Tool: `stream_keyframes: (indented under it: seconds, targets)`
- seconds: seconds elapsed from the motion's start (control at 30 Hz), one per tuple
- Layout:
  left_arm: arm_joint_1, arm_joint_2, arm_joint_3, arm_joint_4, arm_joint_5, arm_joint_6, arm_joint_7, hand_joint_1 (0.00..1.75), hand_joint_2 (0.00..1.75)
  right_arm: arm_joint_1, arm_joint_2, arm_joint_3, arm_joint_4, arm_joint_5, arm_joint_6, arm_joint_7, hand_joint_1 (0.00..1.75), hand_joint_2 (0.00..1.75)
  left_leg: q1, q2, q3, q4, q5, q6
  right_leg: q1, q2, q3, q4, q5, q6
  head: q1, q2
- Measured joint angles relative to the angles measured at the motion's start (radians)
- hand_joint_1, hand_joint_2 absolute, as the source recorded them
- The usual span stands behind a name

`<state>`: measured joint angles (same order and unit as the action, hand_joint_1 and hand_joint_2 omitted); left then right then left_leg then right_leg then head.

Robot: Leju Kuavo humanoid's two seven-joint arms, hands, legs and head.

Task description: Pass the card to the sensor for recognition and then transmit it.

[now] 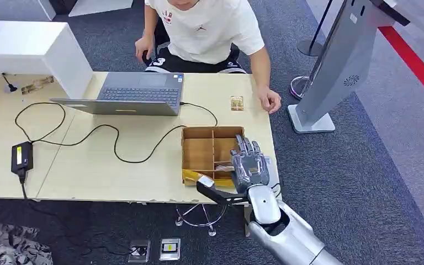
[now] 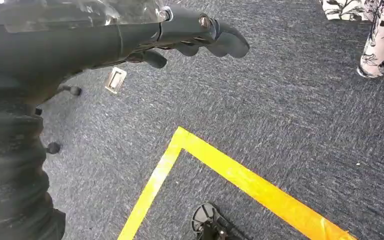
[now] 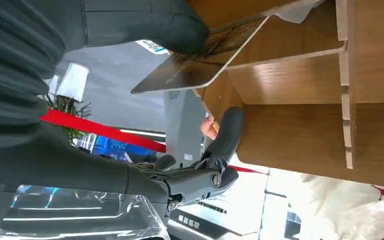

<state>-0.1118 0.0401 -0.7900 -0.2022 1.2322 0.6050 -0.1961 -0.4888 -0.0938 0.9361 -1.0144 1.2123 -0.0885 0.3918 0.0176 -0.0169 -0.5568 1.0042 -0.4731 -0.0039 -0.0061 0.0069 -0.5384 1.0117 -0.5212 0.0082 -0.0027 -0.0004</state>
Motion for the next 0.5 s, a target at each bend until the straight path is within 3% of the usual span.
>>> stream_keyframes:
  seconds: [0.03,0.13,0.2,0.23,0.27,0.5]
  targets:
    - [0.000,0.000,0.000,0.000,0.000,0.000,0.000,0.00,1.75,0.000,0.000,-0.001,0.002,0.000,0.000,0.000,0.93,1.75,0.000,0.000,0.000,0.000,0.000,0.000,0.000,0.000,0.000,0.000,0.000,0.000,0.000,0.000]
    - [0.000,0.000,0.000,0.000,0.000,0.000,0.000,0.00,1.75,0.000,0.000,-0.008,0.007,0.000,0.000,0.000,0.94,1.75,0.000,0.000,0.000,0.000,0.000,0.000,0.000,0.000,0.000,0.000,0.000,0.000,0.000,0.000]
    - [0.000,0.000,0.000,0.000,0.000,0.000,0.000,0.00,1.75,0.000,-0.002,-0.008,0.007,0.000,0.000,0.000,1.10,1.75,0.000,0.000,0.000,0.000,0.000,0.000,0.000,0.000,0.000,0.000,0.000,0.000,0.000,0.000]
    - [0.000,0.000,0.000,0.000,0.000,-0.001,0.000,0.00,1.75,0.000,-0.003,-0.008,0.007,0.001,0.000,0.000,1.36,1.75,0.000,0.000,0.000,0.000,0.000,0.000,0.000,0.000,0.000,0.000,0.000,0.000,0.000,0.000]
    - [0.000,0.000,0.000,0.000,0.000,-0.001,0.000,0.00,1.75,0.000,-0.003,-0.008,0.007,0.002,0.000,0.000,1.52,1.75,0.000,0.000,0.000,0.000,0.000,0.000,0.000,0.000,0.000,0.000,0.000,0.000,0.000,0.000]
    - [0.000,0.000,0.000,0.000,0.000,0.000,0.000,0.00,1.75,0.000,-0.005,-0.008,0.007,0.005,0.002,-0.006,1.68,1.75,0.000,0.000,0.000,0.000,0.000,0.000,0.000,0.000,0.000,0.000,0.000,0.000,0.000,0.000]
